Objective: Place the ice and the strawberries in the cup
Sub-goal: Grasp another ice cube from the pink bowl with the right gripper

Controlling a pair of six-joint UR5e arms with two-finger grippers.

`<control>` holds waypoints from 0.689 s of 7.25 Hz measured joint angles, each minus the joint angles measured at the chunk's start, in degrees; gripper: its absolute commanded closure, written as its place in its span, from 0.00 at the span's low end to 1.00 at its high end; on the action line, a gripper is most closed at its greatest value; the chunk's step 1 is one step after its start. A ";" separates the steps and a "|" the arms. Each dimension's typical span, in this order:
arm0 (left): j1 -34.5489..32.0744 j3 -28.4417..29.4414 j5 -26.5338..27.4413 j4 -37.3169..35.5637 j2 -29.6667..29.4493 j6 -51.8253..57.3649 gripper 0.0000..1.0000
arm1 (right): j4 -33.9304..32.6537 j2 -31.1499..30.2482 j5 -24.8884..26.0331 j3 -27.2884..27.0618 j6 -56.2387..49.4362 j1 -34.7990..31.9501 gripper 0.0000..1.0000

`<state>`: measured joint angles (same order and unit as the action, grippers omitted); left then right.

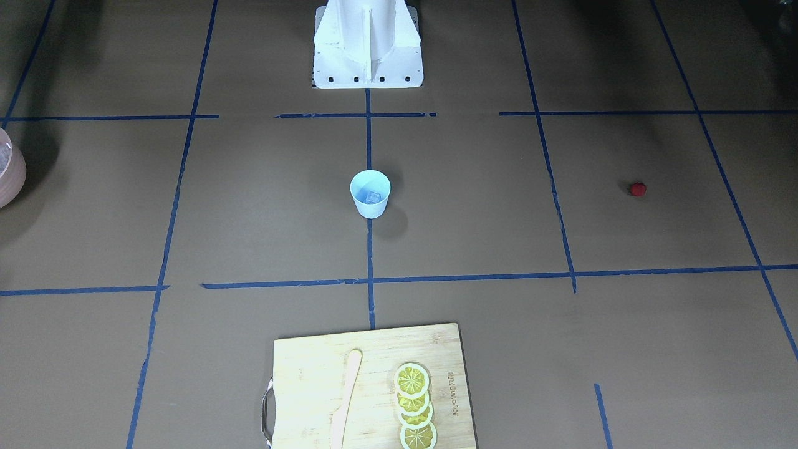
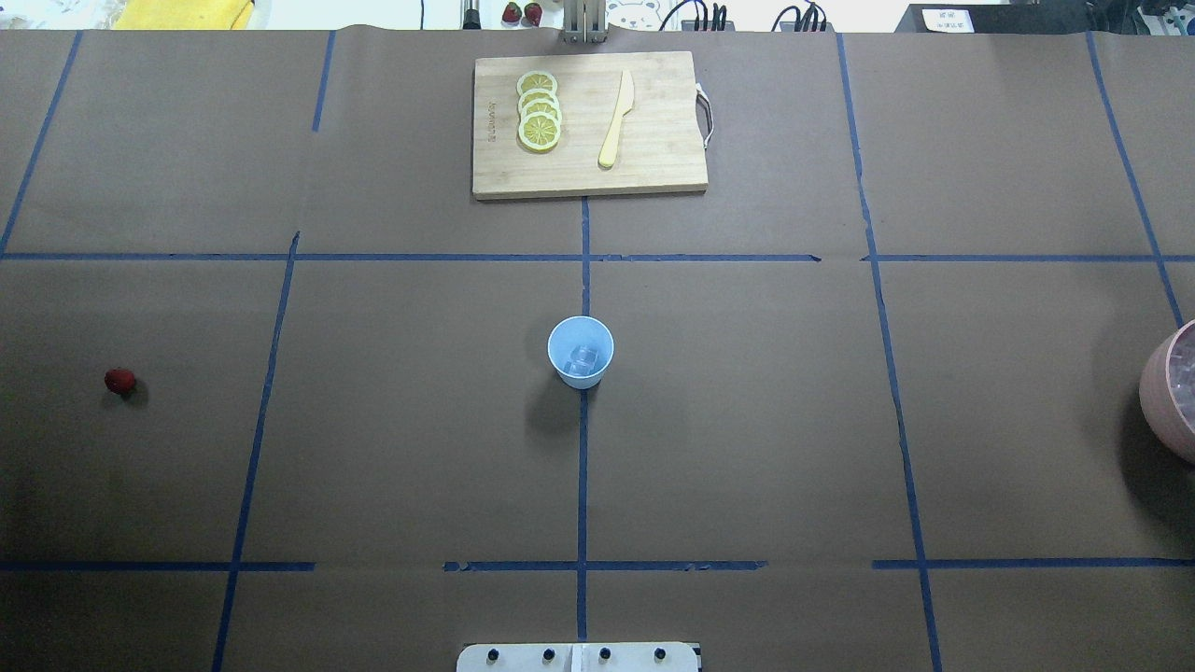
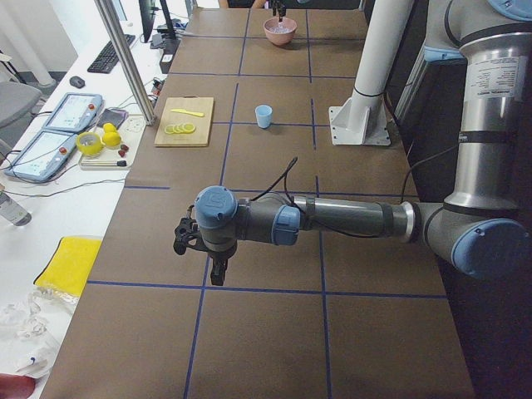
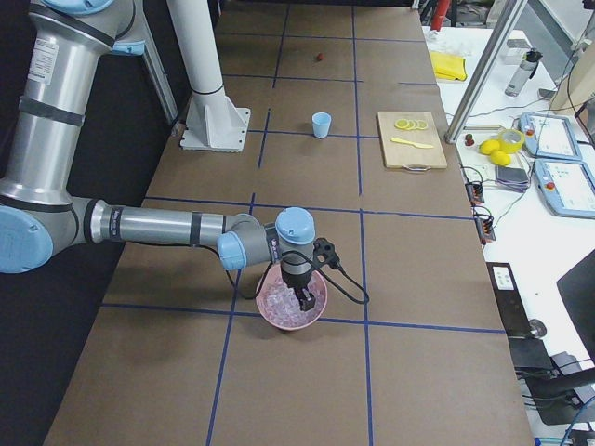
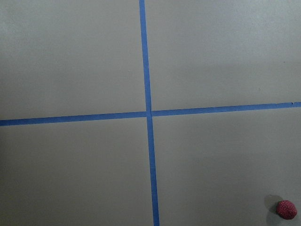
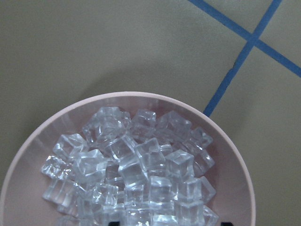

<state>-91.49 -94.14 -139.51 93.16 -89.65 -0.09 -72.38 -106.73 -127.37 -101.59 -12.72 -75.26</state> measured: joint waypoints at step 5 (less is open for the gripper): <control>0.00 -0.37 -0.32 0.00 0.00 0.00 0.00 | 0.18 -0.46 3.31 0.71 -0.17 3.75 0.31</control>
<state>-91.49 -94.51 -139.84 93.16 -89.65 -0.09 -72.20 -107.18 -124.07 -100.88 -12.89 -71.51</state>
